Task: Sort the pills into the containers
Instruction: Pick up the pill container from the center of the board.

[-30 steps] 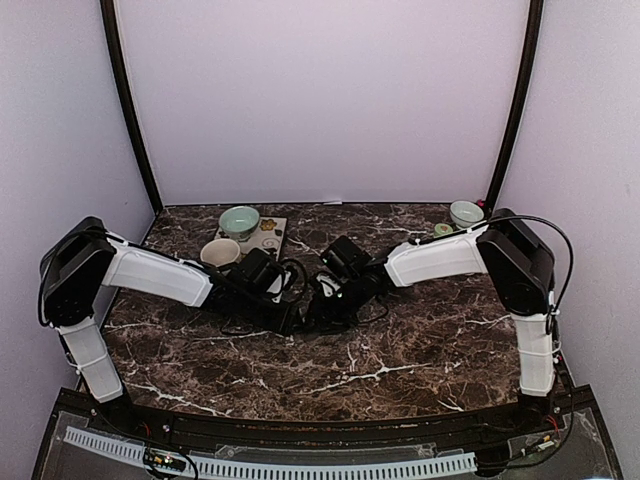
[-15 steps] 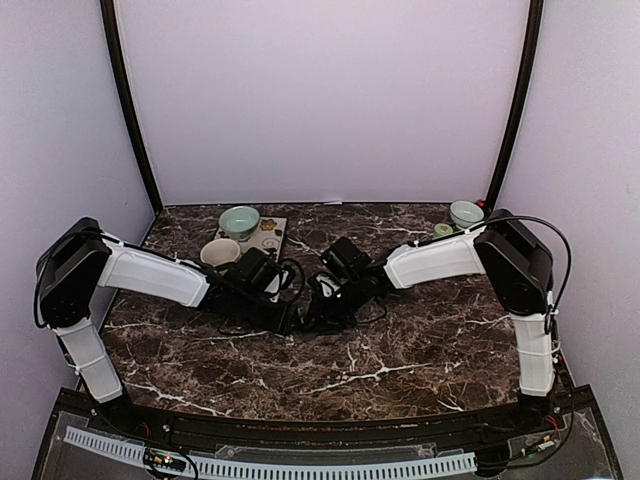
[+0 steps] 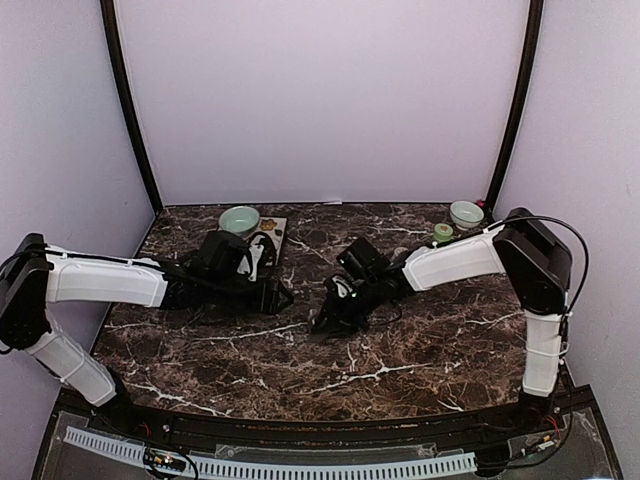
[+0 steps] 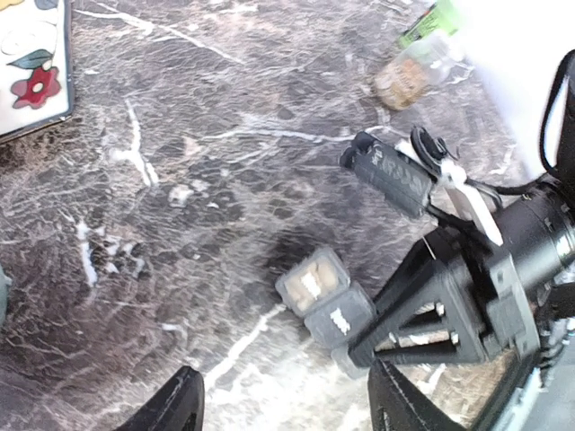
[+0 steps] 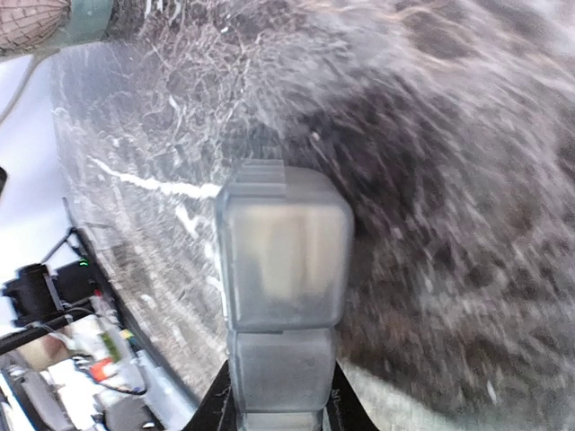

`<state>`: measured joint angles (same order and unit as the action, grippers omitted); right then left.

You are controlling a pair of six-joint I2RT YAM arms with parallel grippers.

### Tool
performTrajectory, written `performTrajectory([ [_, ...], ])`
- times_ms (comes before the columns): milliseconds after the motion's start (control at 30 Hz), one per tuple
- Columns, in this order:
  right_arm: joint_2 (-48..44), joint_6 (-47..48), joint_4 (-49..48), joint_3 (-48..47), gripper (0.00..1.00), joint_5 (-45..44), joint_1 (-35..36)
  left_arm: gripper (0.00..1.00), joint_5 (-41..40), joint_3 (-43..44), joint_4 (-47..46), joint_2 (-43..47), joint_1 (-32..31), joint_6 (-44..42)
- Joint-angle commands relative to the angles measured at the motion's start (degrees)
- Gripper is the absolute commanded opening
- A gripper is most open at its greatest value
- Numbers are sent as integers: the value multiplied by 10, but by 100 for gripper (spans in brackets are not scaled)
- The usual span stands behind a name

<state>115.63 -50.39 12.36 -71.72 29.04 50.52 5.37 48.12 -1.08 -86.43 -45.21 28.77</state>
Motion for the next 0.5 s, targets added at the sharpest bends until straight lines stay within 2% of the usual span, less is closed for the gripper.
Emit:
performTrajectory([
  [0,-60,-71,-91,29,0,52,-14,66,63,-30,-55,39,3,30],
  [267,-120,-184,-243,53,0,106,-17,69,131,-47,-110,84,3,65],
  [467,-138,-249,-318,76,0,119,-17,68,125,-60,-135,115,4,100],
])
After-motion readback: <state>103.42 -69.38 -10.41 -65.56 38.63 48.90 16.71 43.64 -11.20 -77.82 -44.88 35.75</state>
